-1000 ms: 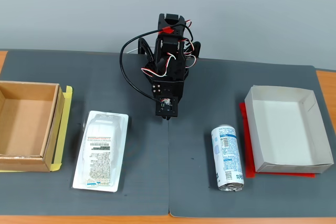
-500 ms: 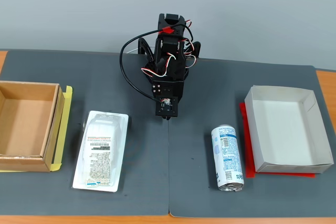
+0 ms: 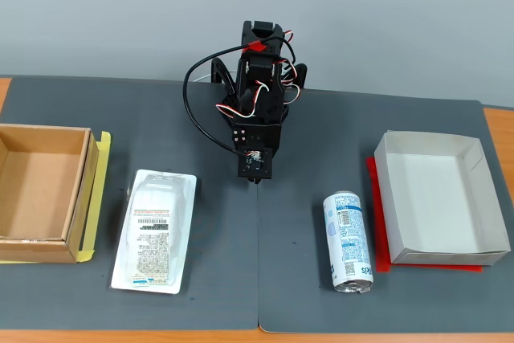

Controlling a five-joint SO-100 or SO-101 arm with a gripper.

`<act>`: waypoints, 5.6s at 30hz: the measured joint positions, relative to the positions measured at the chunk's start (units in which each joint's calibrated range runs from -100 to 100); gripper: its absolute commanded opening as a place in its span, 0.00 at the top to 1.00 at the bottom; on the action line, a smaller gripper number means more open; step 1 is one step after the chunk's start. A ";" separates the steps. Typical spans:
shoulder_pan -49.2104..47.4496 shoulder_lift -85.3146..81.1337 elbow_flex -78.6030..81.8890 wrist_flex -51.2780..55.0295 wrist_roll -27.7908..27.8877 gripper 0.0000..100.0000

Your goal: Pick the can and put it in the brown box

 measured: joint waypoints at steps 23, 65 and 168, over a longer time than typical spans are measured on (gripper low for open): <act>0.00 0.00 0.00 0.00 0.00 0.99; 0.00 0.00 0.00 0.00 0.00 0.98; -28.82 104.06 -95.56 -0.17 -13.97 0.78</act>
